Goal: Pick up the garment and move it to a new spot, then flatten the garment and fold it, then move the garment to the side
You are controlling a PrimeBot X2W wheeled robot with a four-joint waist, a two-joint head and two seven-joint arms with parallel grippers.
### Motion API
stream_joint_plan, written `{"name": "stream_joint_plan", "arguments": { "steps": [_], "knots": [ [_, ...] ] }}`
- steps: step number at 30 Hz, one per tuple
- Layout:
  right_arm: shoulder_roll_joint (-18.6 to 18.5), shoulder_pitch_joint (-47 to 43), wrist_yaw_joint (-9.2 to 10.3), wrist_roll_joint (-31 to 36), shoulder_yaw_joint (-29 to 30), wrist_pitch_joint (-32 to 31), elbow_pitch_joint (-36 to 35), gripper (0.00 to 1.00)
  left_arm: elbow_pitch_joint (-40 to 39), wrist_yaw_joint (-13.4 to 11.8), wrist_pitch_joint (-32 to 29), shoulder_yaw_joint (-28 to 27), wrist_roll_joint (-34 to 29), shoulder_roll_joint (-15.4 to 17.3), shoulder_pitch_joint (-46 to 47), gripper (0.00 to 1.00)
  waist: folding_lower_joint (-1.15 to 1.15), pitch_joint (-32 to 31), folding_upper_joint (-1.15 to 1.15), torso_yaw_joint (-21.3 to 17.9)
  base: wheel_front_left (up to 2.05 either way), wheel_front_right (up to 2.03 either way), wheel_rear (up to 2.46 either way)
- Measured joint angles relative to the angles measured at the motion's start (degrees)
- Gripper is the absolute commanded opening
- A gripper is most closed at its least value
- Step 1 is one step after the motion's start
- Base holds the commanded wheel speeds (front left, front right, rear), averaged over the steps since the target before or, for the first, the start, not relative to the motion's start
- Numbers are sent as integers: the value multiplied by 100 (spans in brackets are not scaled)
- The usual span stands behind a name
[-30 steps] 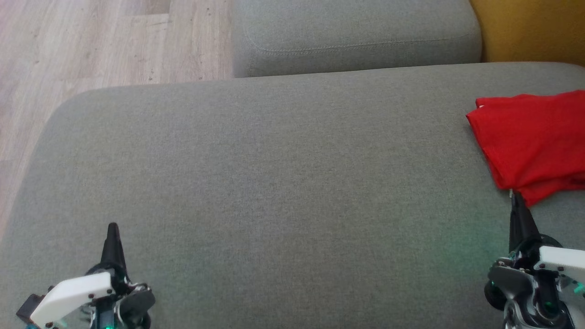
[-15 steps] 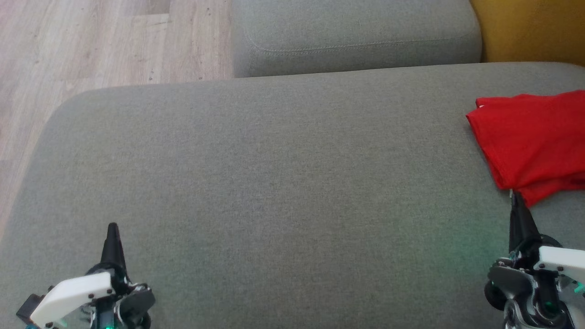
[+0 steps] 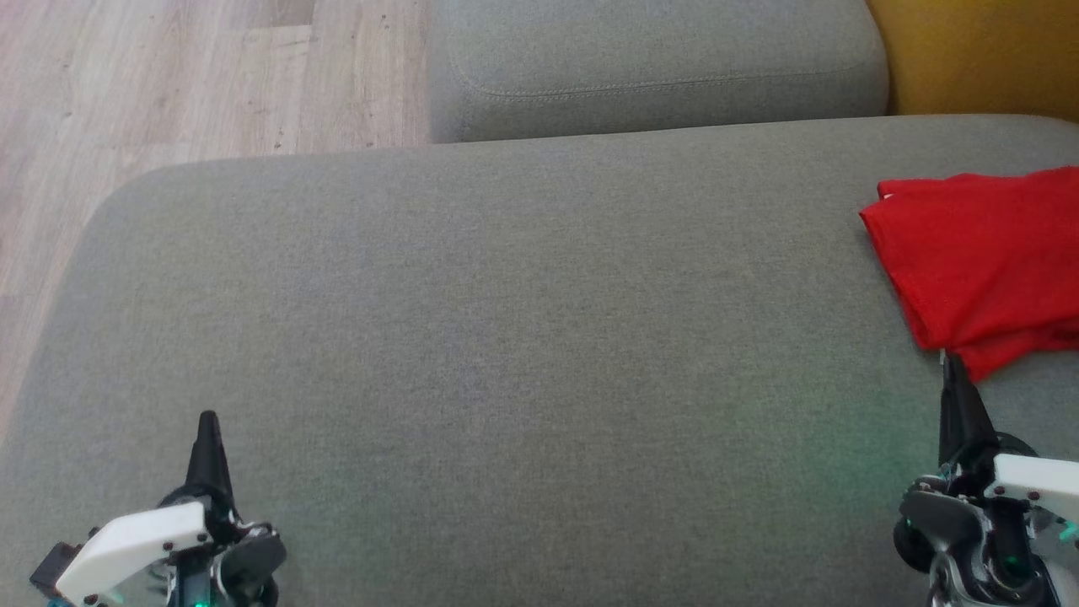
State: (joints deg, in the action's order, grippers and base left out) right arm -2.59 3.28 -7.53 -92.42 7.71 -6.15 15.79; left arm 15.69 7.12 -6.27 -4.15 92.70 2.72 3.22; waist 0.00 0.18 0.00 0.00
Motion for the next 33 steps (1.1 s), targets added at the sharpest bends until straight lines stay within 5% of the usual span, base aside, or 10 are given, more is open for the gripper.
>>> {"name": "stream_joint_plan", "arguments": {
  "steps": [33],
  "knots": [
    [0, 0, 0, 10, 0, 0, 0, 0, 0, 0, -2, -1, 0, -1, 0, 0, 0, 0, 0, 0, 0, 0, 0]
  ]
}}
